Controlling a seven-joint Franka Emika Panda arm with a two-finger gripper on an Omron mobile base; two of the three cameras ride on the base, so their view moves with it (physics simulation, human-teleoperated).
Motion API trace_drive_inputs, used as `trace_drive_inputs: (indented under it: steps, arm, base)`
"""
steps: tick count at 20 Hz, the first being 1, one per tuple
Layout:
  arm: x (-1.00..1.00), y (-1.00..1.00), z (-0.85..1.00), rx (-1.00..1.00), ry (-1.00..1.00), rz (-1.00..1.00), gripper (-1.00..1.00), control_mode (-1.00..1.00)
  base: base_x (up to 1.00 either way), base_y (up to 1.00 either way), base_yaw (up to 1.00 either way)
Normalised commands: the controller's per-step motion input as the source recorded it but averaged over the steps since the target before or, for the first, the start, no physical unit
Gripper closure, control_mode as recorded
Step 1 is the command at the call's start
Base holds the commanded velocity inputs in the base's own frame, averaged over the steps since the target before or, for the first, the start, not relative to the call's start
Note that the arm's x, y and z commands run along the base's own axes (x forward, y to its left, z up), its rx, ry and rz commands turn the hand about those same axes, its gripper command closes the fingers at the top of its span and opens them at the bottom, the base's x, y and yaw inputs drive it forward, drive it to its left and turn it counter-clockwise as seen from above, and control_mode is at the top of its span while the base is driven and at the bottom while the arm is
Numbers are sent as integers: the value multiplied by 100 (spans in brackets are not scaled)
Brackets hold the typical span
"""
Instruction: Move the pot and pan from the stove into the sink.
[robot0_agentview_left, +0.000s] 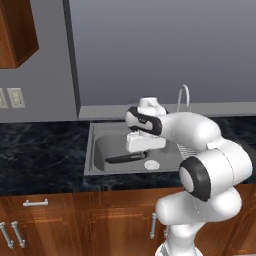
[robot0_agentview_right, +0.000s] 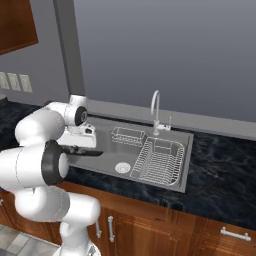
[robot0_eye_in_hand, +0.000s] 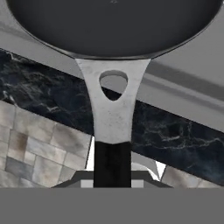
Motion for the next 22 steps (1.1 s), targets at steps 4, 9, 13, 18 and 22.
trace_drive_inputs:
  steps: [4, 9, 13, 18, 22]
  arm:
    - [32, -12, -34, 0, 0, 17, 100, -100]
    - [13, -18, -18, 0, 0, 16, 100, -100]
    - [9, -22, -8, 1, 0, 11, 100, -100]
    - [7, -1, -5, 0, 0, 0, 100, -100]
    - [43, -1, -26, -1, -1, 0, 100, -100]
  base:
    - [0, 0, 0]
    - [0, 0, 0]
    - [0, 0, 0]
    - [0, 0, 0]
    - [0, 0, 0]
